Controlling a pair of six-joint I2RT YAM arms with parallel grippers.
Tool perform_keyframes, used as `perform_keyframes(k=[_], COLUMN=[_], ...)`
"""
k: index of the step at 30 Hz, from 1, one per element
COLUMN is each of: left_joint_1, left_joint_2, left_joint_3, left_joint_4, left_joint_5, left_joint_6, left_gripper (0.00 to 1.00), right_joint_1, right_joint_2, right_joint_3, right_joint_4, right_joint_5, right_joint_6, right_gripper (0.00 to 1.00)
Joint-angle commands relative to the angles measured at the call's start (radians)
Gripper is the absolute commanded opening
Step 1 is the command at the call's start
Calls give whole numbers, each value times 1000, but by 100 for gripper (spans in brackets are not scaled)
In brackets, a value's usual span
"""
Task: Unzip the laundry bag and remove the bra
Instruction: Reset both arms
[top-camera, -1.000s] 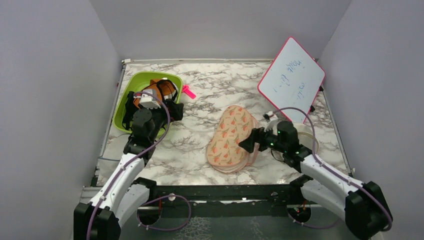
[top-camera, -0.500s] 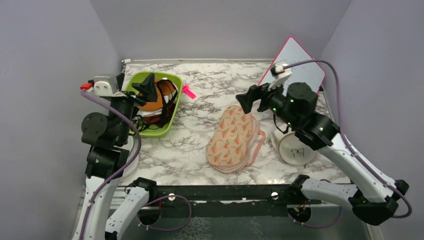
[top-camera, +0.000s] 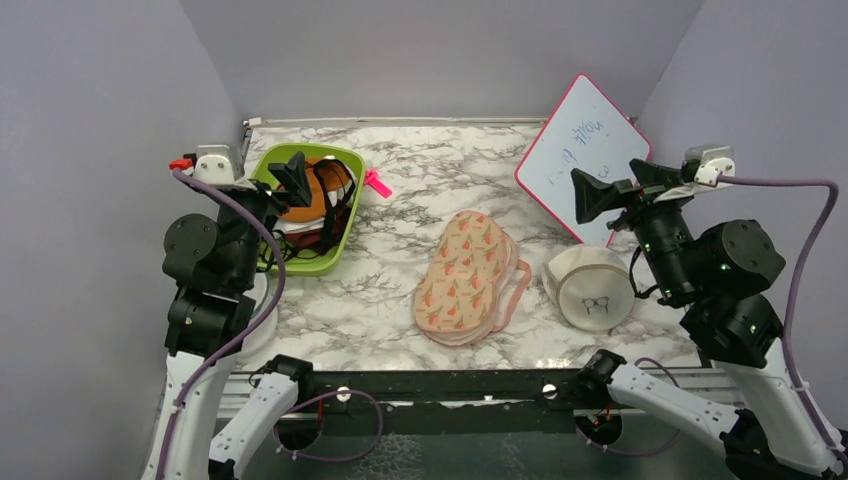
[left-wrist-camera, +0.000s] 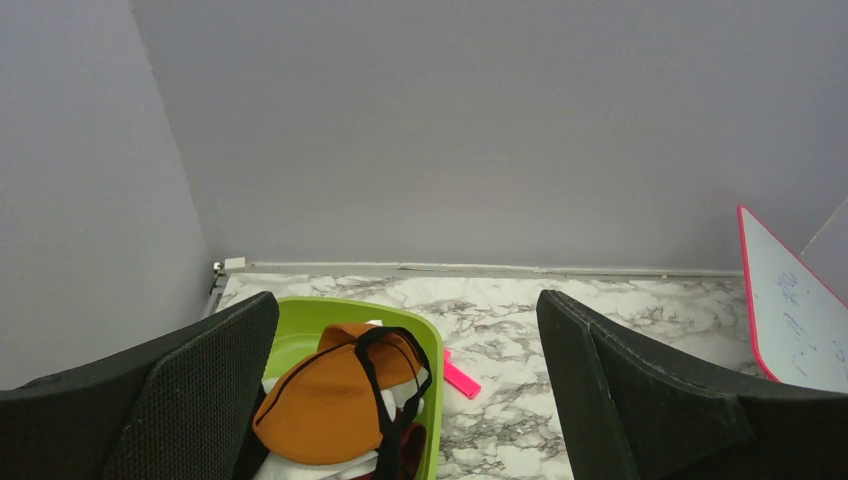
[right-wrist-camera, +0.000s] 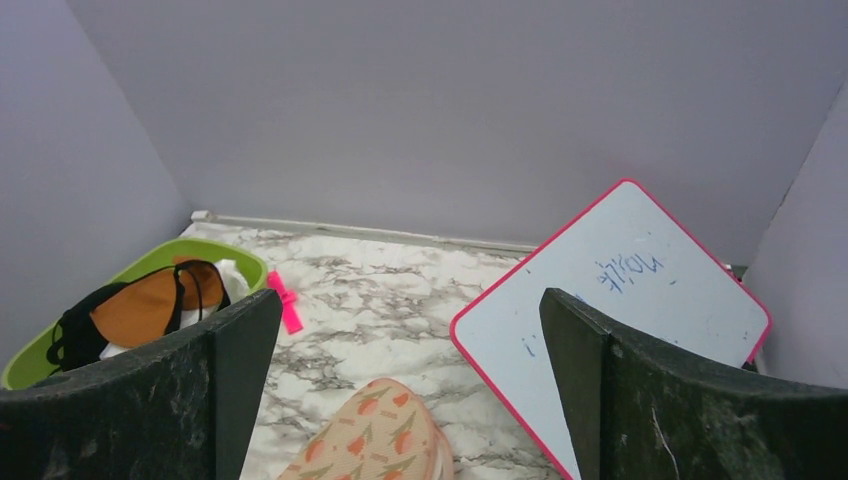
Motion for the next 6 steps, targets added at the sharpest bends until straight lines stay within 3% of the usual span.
perform_keyframes(k=[1,6], left_joint_1=[4,3], left_joint_2=[-3,4], left_joint_3=[-6,-16], left_joint_4=[16,18], left_joint_5=[-6,1], left_joint_6=[-3,-13], left_gripper=[99,99], right_joint_1=[3,3], right_joint_2=[-1,-15], right_joint_3=[-12,-40], right_joint_4=[-4,-1], right_joint_5=[59,12], right_joint_6=[-11,-5], right_gripper=[100,100])
